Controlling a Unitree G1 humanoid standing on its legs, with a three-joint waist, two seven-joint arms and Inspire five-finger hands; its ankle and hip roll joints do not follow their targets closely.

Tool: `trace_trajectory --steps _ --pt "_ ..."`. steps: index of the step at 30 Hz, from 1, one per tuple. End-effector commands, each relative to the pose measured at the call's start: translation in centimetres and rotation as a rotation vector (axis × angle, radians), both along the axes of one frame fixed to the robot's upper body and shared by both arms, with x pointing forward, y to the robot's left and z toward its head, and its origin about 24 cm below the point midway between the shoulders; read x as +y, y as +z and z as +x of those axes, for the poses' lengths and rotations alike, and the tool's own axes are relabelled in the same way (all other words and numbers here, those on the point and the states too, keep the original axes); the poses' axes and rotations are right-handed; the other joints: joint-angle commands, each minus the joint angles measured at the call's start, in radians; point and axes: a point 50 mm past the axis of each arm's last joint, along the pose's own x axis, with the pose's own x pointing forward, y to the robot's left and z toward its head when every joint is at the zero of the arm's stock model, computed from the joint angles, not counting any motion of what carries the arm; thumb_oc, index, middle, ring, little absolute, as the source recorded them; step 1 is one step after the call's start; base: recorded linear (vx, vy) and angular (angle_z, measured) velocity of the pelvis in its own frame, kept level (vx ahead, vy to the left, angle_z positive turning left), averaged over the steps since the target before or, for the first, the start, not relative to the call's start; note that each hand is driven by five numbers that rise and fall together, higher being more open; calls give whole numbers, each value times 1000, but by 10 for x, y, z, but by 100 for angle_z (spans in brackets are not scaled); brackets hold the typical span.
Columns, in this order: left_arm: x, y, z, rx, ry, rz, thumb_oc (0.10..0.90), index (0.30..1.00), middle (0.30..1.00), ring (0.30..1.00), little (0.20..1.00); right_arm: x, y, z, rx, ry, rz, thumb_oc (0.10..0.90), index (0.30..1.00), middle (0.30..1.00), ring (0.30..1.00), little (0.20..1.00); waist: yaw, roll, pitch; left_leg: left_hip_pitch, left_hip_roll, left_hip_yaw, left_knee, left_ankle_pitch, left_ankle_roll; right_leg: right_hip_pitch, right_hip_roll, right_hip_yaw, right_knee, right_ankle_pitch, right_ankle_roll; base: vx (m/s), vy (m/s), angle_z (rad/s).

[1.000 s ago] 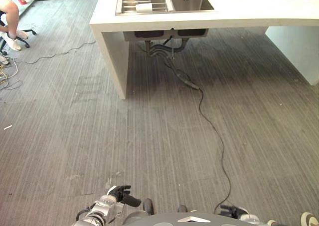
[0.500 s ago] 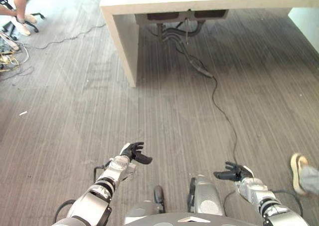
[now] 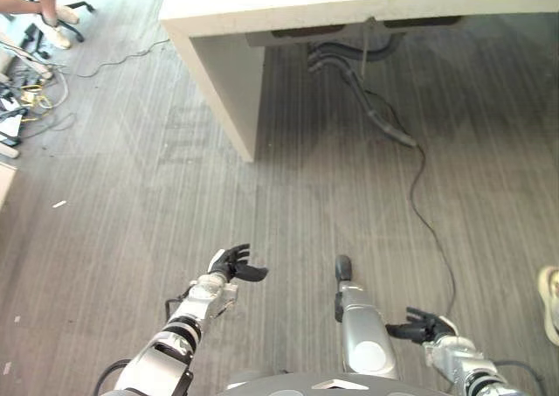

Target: Place the dishes in the dishwasher.

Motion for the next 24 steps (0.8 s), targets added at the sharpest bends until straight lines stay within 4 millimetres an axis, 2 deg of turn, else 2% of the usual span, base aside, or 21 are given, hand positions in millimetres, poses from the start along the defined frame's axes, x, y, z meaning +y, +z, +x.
trace_trajectory --steps 1,2,3,6,7,8,9,10,11,12,13,14,15,16,17,18,19,20,21,23,24 --pt "21 40 40 -191 33 33 800 900 900 900 900 -19 11 1 -26 51 -79 800 900 900 900 900 29 -54 -80 63 -12 64 -2 200 8 59 30 11 -121 24 68 350 -428 -15" --pt "24 46 42 -222 52 35 800 900 900 900 900 -22 13 2 -29 38 -89 800 900 900 900 900 56 -70 -62 9 -4 82 103 204 11 95 37 13 -123 1 52 454 -471 -15" --pt "23 59 48 -291 63 18 800 900 900 900 900 -27 15 5 -24 26 -115 800 900 900 900 900 112 -102 -34 -181 -56 102 178 80 45 177 30 20 -163 -19 55 459 -469 4" --pt "23 63 48 -314 67 13 800 900 900 900 900 -25 13 3 -13 28 -114 800 900 900 900 900 137 -111 -28 -248 -82 131 129 50 44 217 36 22 -189 -21 59 414 -192 47" --pt "32 66 40 -345 94 0 800 900 900 900 900 -23 8 -5 20 39 -100 800 900 900 900 900 195 -108 -37 -301 -115 158 -115 59 39 310 45 40 -245 -24 76 932 -120 -22" --pt "50 68 31 -365 185 0 800 900 900 900 900 -18 2 -14 81 82 -101 800 900 900 900 900 269 -97 -46 -299 -118 117 -476 118 25 420 64 57 -282 -46 96 1086 -162 -58" --pt "58 68 29 -364 214 14 800 900 900 900 900 -16 -1 -18 104 94 -99 800 900 900 900 900 288 -92 -56 -298 -131 89 -534 140 20 436 79 67 -289 -50 97 695 -113 -140" --pt "58 68 29 -364 215 15 800 900 900 900 900 -16 -1 -18 104 94 -99 800 900 900 900 900 288 -95 -54 -291 -134 90 -541 142 21 441 77 67 -290 -52 98 324 -90 -195" --pt "65 66 25 -359 245 23 800 900 900 900 900 -14 -3 -22 126 100 -93 800 900 900 900 900 307 -92 -65 -293 -143 80 -565 158 17 465 89 73 -290 -58 100 400 -69 -160" --pt "75 64 18 -351 283 30 800 900 900 900 900 -12 -7 -30 168 106 -82 800 900 900 900 900 319 -85 -90 -249 -139 88 -623 142 31 485 103 77 -280 -83 106 399 -67 -89" --pt "75 64 18 -350 283 31 800 900 900 900 900 -12 -7 -30 169 107 -82 800 900 900 900 900 321 -86 -87 -241 -140 92 -629 143 32 489 101 80 -279 -85 107 509 -43 -112" --pt "80 57 7 -316 321 34 800 900 900 900 900 -10 -12 -42 216 110 -79 800 900 900 900 900 348 -87 -123 -165 -166 80 -676 116 72 485 83 44 -169 -58 160 322 -25 -127" --pt "84 58 6 -317 329 43 800 900 900 900 900 -13 -12 -49 245 98 -78 800 900 900 900 900 333 -85 -120 -146 -169 79 -685 110 92 405 74 36 9 24 227 354 -40 -154" --pt "86 62 8 -333 341 45 800 900 900 900 900 -14 -12 -48 238 88 -70 800 900 900 900 900 305 -72 -104 -112 -167 64 -698 104 107 321 70 56 165 88 275 73 -17 -23" --pt "86 62 9 -334 341 45 800 900 900 900 900 -14 -12 -48 238 88 -70 800 900 900 900 900 308 -70 -109 -118 -164 65 -698 105 106 315 74 58 163 92 275 87 -21 83" --pt "91 64 10 -338 354 68 800 900 900 900 900 -17 -10 -48 245 87 -79 800 900 900 900 900 273 -28 -91 -72 -137 29 -724 94 120 185 41 88 293 96 270 116 -57 104" --pt "91 65 13 -342 365 66 800 900 900 900 900 -19 -10 -50 247 72 -82 800 900 900 900 900 261 -31 -85 -57 -145 13 -725 79 116 204 -12 74 180 38 239 179 -125 37" --pt "93 66 15 -335 354 92 800 900 900 900 900 -23 -10 -56 266 64 -93 800 900 900 900 900 260 -33 -91 -52 -138 8 -730 71 108 213 -39 47 78 -19 189 223 -258 -52" --pt "90 67 18 -342 332 93 800 900 900 900 900 -23 -11 -66 293 41 -79 800 900 900 900 900 240 -53 -102 -38 -134 -7 -729 65 97 256 -28 50 -31 -41 179 161 -210 -25" --pt "90 68 18 -348 326 100 800 900 900 900 900 -21 -13 -70 310 39 -73 800 900 900 900 900 248 -59 -107 -22 -126 1 -742 64 89 273 -28 42 -72 -19 186 130 -175 58" --pt "88 67 18 -343 319 95 800 900 900 900 900 -21 -14 -72 314 30 -70 800 900 900 900 900 252 -65 -110 -24 -127 -1 -736 64 83 291 -28 24 -120 -30 176 128 -196 91"
